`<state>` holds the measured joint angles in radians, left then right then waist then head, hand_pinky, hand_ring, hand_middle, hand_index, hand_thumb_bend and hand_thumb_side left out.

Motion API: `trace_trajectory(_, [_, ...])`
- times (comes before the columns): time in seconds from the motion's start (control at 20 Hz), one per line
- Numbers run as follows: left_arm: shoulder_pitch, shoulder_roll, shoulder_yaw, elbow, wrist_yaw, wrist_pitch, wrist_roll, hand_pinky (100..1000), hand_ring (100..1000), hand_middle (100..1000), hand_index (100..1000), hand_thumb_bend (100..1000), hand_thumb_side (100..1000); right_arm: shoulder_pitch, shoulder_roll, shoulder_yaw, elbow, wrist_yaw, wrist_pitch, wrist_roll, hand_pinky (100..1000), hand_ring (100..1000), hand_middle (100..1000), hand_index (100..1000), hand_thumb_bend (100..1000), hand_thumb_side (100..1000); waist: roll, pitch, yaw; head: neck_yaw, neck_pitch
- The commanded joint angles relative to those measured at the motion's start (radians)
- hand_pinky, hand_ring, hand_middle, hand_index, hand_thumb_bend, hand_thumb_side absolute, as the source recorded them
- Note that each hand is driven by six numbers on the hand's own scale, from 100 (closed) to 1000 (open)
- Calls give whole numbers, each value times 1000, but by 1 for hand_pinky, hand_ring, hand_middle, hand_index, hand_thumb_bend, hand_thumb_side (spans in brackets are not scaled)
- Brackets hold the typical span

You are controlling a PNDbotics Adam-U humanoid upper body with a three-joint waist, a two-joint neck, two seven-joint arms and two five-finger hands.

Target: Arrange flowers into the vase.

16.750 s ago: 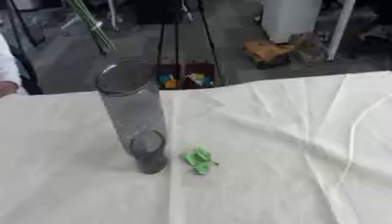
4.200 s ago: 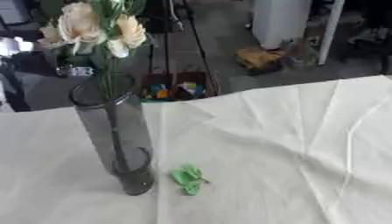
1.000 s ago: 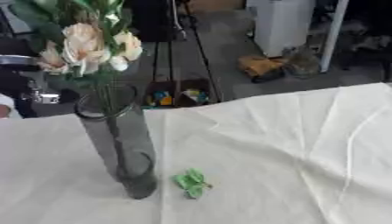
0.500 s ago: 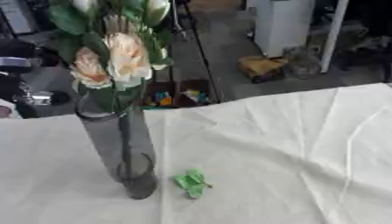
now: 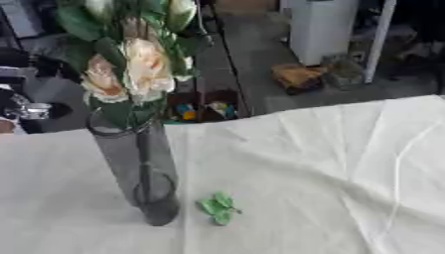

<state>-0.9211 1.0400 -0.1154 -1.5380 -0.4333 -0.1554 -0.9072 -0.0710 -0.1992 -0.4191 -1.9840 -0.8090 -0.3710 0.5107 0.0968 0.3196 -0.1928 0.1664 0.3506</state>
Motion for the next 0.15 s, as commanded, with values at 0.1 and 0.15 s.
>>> trace_trajectory(0.1, [0,58,39,-14,17,9,0,1000,1000,1000,1000,269,947,-1,-23,-8,-16,-10,-8,1,958,749,449,779,100,901,-8,-19,4,-1,6])
trace_trajectory(0.15, [4,61,44,-16,23,11,0,1000,1000,1000,1000,256,946,0,-23,-8,-16,-10,-9,0,957,749,450,779,100,901,-8,-19,5,-2,6])
